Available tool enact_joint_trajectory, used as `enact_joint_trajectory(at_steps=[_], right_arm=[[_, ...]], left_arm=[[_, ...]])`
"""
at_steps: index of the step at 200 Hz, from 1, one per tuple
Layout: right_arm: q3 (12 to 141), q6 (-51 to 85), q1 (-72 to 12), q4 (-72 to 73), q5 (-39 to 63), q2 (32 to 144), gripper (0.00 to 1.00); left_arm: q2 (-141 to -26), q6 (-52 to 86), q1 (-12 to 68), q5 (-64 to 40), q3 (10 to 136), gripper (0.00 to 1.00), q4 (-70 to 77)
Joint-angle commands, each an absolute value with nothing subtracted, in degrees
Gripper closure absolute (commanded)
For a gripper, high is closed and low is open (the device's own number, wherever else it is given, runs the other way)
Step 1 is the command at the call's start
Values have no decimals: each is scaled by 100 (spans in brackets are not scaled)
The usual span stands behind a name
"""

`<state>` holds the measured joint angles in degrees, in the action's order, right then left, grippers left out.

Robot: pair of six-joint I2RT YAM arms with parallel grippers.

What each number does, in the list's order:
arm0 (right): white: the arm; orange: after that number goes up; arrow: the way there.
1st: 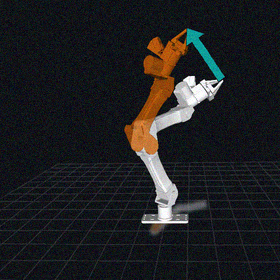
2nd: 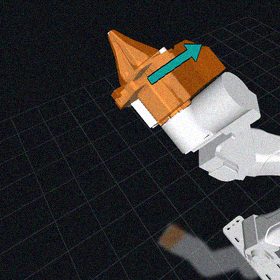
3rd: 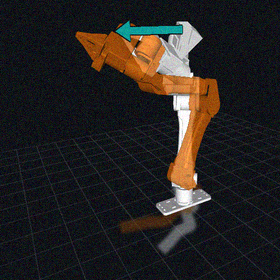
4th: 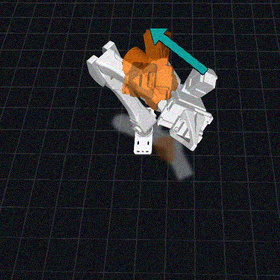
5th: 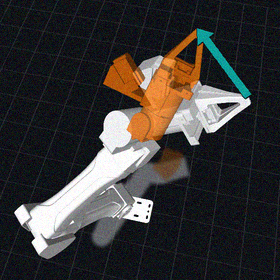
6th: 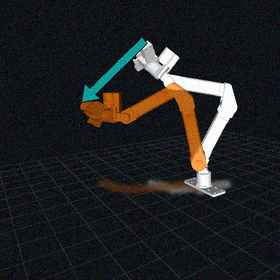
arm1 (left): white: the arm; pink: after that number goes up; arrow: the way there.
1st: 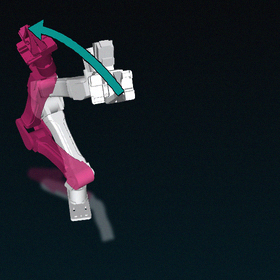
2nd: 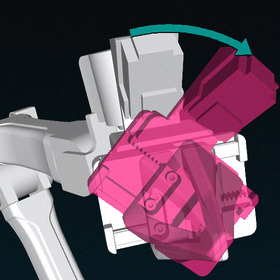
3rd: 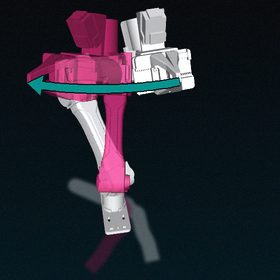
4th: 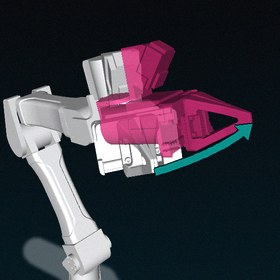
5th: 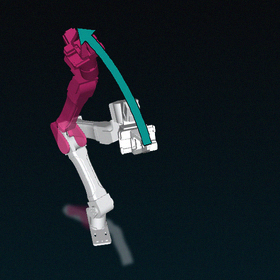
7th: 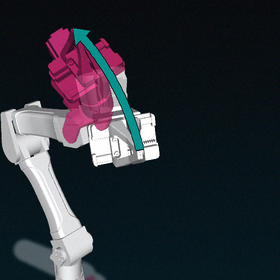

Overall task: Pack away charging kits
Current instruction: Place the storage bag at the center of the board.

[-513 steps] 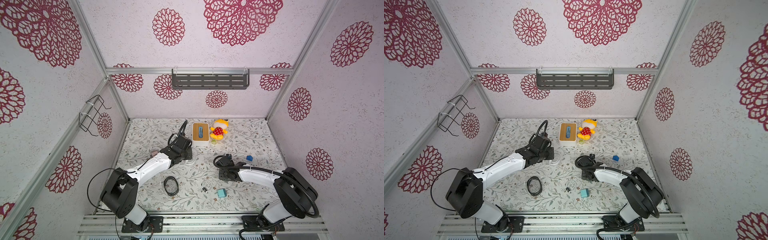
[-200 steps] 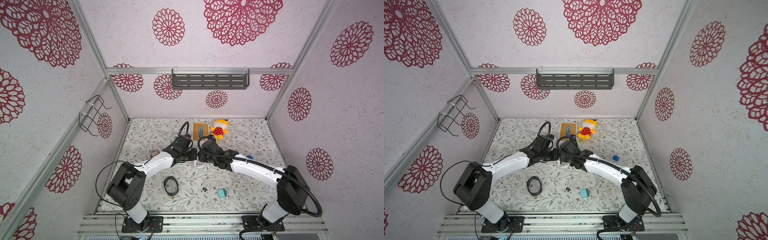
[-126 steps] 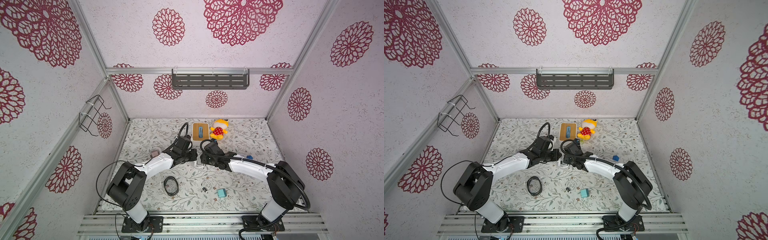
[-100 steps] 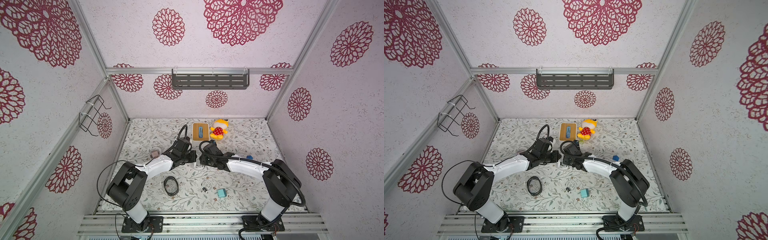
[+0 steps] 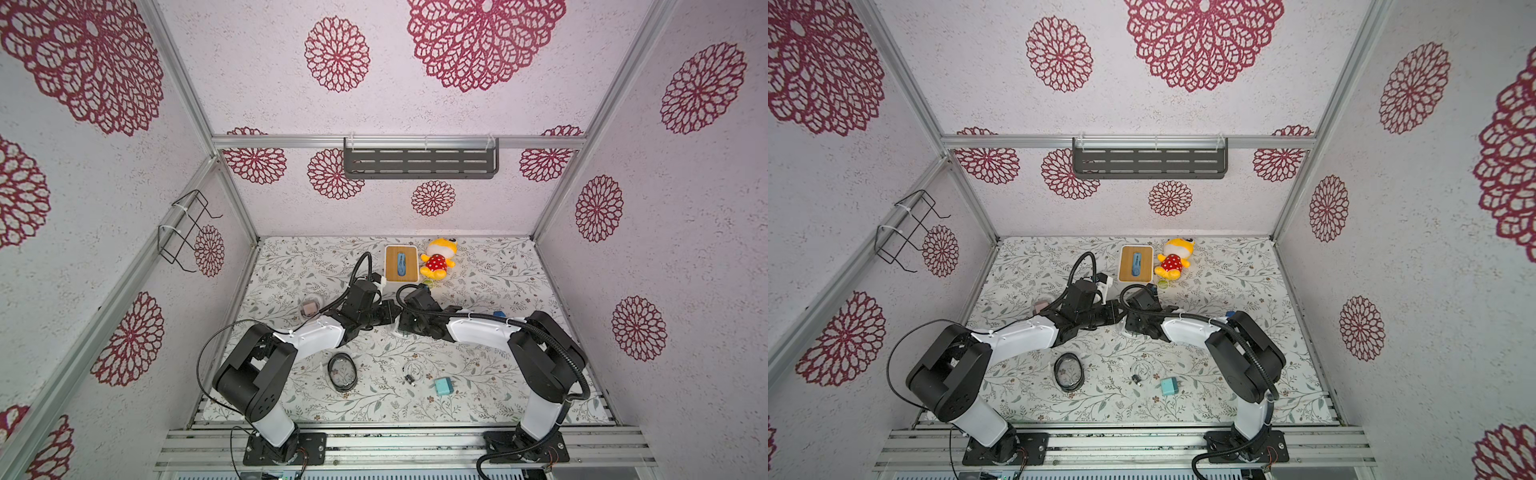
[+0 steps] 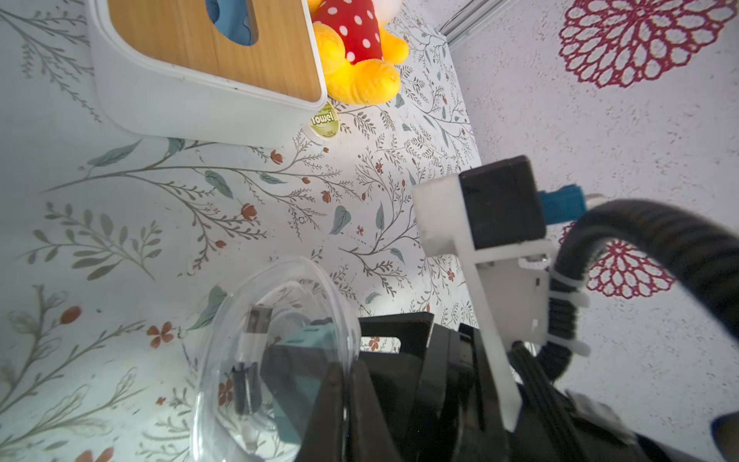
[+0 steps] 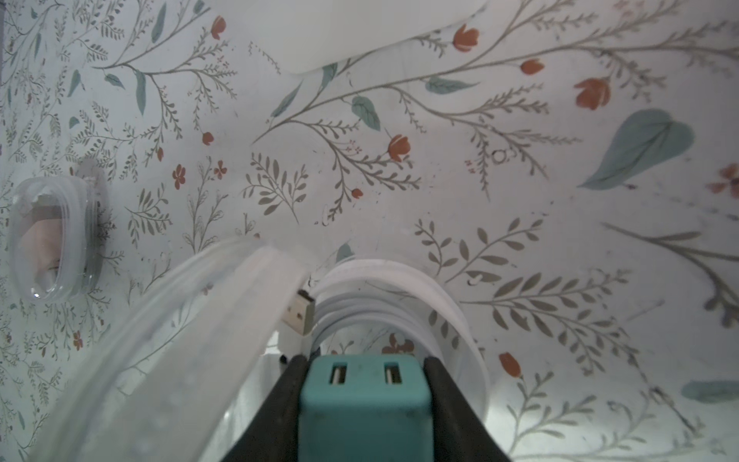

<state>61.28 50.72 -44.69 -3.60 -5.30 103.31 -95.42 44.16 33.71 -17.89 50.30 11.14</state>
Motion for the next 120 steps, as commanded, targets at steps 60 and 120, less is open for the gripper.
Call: enact_joint_trajectory(at_steps=[60, 120], right_arm=[[5987, 5343, -4164, 291, -363, 10287, 84], [6125, 5496, -4087, 35, -444, 10358, 80]], left_arm=[[-9991, 4728, 3331, -2270, 5195, 100, 1564], [-10076, 4781, 3332, -2397, 5234, 100, 1599]])
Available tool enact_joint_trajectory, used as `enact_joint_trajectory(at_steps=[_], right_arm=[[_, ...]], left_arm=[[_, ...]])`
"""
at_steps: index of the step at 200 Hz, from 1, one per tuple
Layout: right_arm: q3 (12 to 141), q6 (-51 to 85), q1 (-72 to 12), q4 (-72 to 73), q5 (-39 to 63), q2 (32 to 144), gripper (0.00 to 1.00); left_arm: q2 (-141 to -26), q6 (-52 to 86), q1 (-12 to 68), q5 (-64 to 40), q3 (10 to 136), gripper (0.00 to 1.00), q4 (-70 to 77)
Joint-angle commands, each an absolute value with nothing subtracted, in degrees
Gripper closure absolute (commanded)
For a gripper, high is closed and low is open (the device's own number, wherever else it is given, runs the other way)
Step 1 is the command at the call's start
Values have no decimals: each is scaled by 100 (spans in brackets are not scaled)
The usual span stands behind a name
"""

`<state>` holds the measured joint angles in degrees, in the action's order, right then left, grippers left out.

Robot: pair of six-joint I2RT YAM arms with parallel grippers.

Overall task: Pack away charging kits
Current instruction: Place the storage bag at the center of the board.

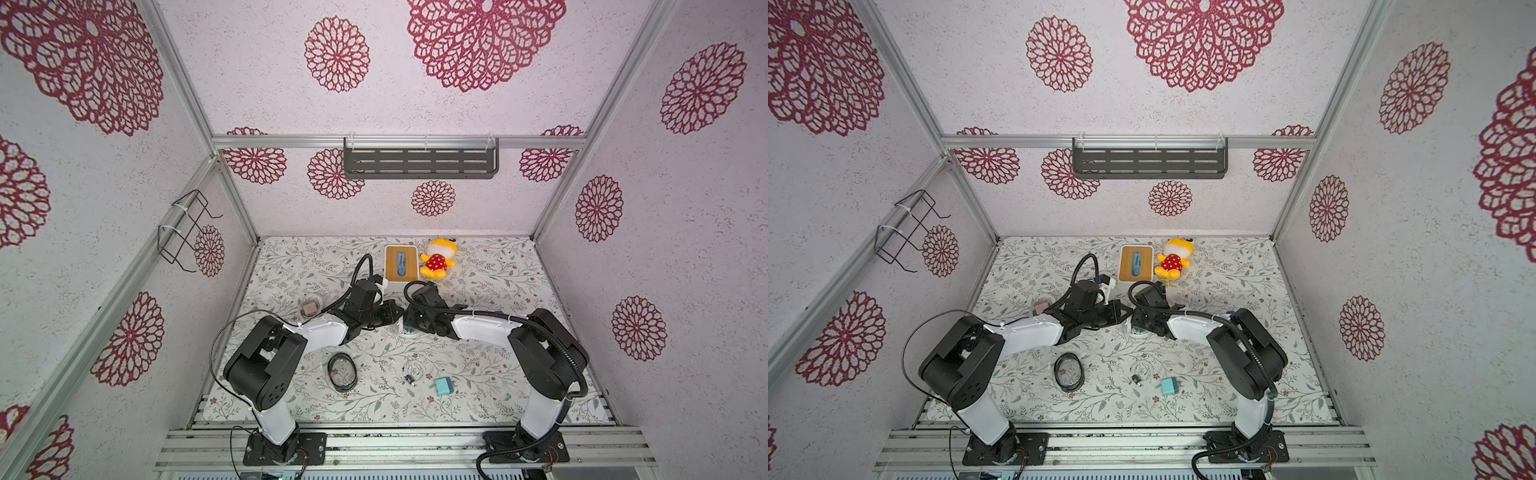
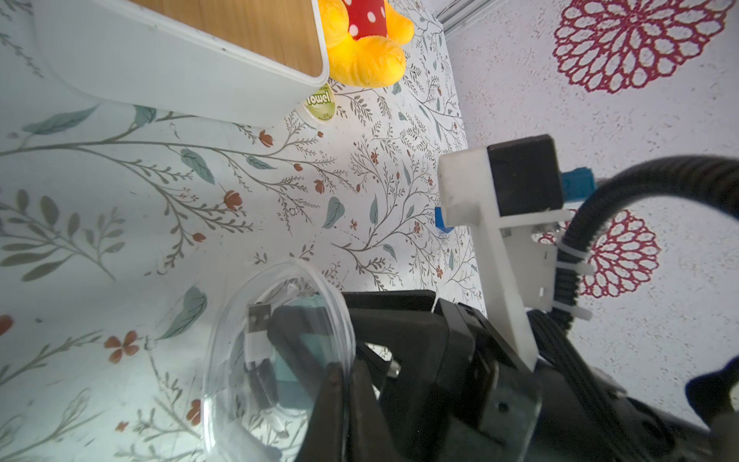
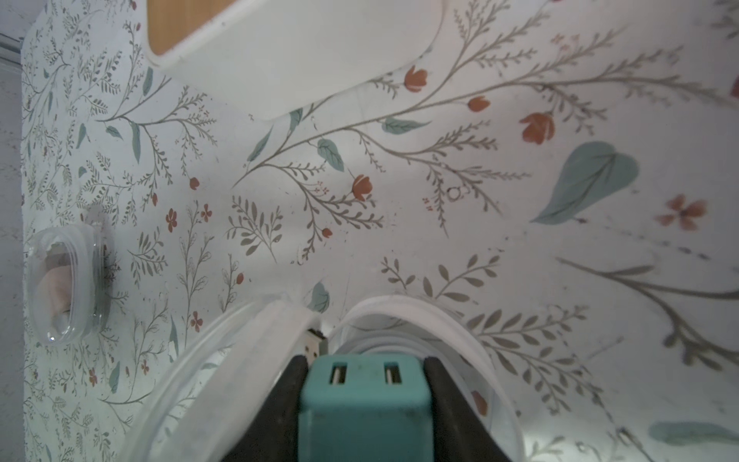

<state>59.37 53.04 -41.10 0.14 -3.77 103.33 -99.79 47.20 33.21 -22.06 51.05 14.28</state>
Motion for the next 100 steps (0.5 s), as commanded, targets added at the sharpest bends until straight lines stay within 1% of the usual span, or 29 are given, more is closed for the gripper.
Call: enact_joint_trajectory(at_steps=[1, 68, 83, 100], right_arm=[[6130, 5499, -4087, 35, -446, 10365, 80], [6231, 5484, -4077, -157, -879, 10486, 78], [6223, 5479, -4083, -159, -839, 10486, 73], [6215, 5467, -4087, -141, -754, 10444, 62]], left_arm=[[-10079, 4785, 3332, -2398, 5236, 100, 1599], [-10213, 4834, 3334, -2585, 5309, 100, 1639], [-10204, 4830, 3333, -2550, 5309, 100, 1626], [-10213, 4825, 3336, -2505, 5324, 100, 1567]])
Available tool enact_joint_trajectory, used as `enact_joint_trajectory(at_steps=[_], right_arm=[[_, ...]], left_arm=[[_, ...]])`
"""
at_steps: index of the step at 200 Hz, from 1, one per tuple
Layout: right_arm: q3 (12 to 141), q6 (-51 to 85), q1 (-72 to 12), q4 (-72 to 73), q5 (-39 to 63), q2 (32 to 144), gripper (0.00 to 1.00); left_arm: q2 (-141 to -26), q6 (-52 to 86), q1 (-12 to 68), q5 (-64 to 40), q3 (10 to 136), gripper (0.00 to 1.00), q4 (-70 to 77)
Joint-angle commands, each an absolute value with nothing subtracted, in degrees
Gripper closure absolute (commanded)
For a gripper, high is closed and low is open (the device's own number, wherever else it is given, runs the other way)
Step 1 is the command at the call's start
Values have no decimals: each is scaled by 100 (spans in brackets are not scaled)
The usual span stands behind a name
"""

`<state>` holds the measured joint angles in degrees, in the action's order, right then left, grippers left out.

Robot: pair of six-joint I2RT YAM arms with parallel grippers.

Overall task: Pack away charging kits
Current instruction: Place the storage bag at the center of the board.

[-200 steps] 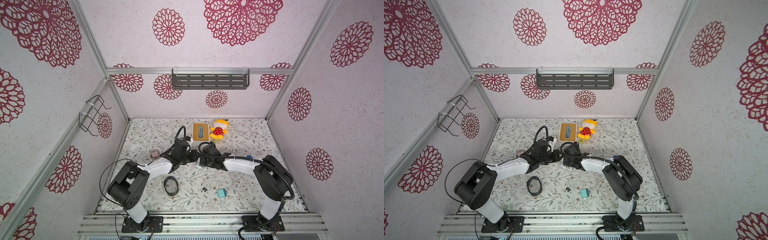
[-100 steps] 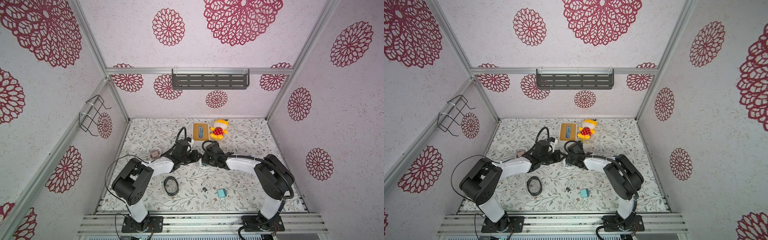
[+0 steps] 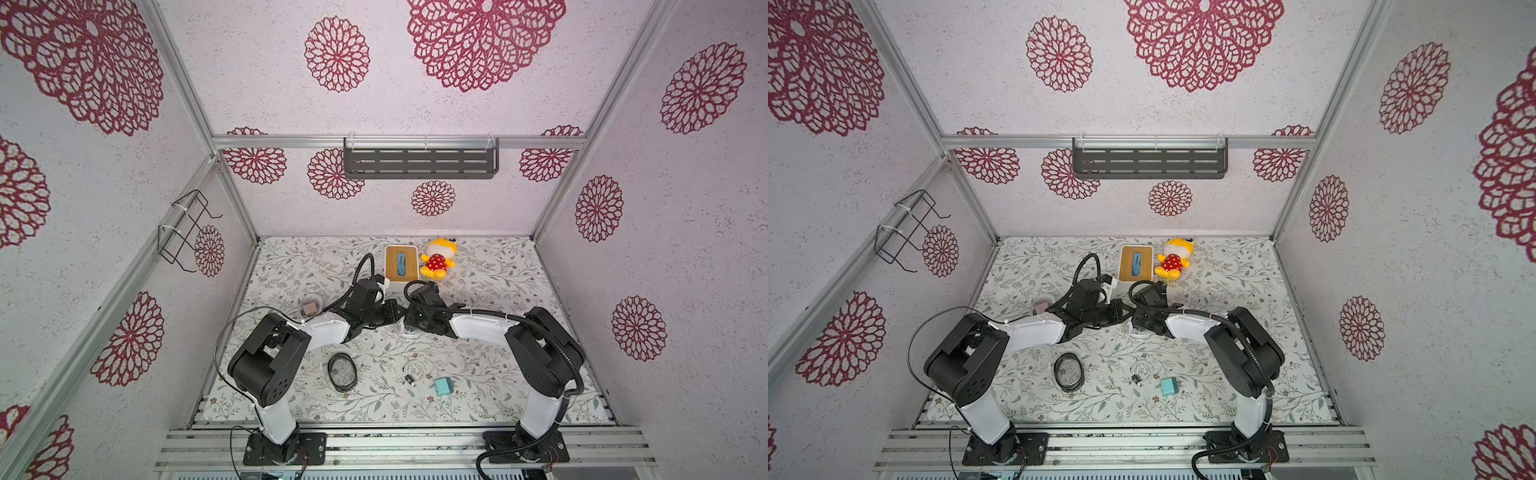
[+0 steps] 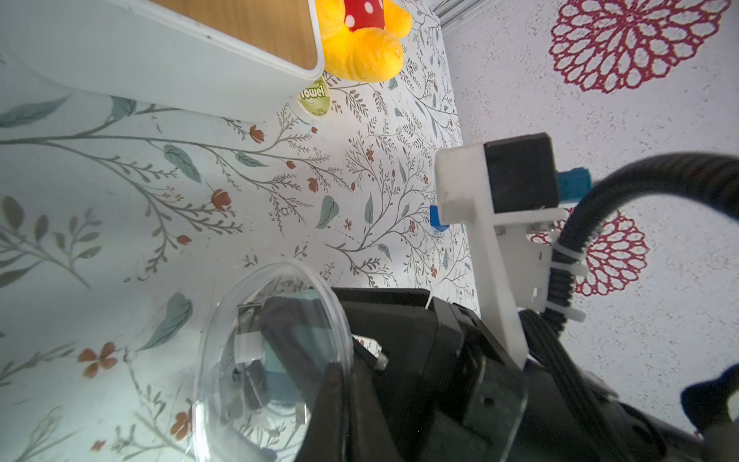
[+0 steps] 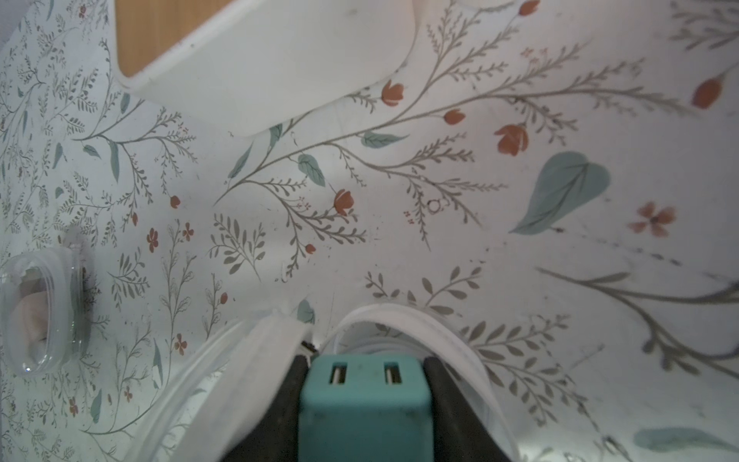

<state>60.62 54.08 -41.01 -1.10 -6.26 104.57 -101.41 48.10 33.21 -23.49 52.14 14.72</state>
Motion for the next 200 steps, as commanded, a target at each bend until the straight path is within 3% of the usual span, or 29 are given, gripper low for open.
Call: enact_joint_trajectory(at_steps=[1, 29, 59, 155, 163, 181, 190, 195, 200], right_arm=[[6214, 5467, -4087, -141, -751, 10443, 62], [6214, 5397, -4087, -178, -647, 10289, 43], [6231, 5268, -4087, -344, -633, 10119, 30], [5781, 5061, -3776, -922, -1125, 9162, 36], [5700, 5062, -3717, -907, -1125, 9091, 36], [5552, 5038, -3648, -930, -1243, 8922, 36], [5529, 5023, -3639, -986, -1351, 8841, 36], [5520, 5008, -3639, -1001, -1386, 8798, 36], [5515, 4982, -3639, -1005, -1389, 8762, 35]], left_arm=[[-10213, 4825, 3338, -2505, 5321, 100, 1566], [-10243, 4787, 3331, -2444, 5420, 100, 1352], [-10276, 4672, 3323, -2070, 5542, 100, 894], [-10314, 4566, 3328, -1781, 5835, 100, 162], [-10286, 4531, 3323, -1742, 5874, 91, 55], [-10108, 4432, 3322, -1528, 5860, 55, -79], [-9972, 4421, 3325, -1448, 5789, 42, -75], [-9894, 4412, 3327, -1388, 5750, 24, -79], [-9815, 4412, 3329, -1351, 5720, 13, -94]])
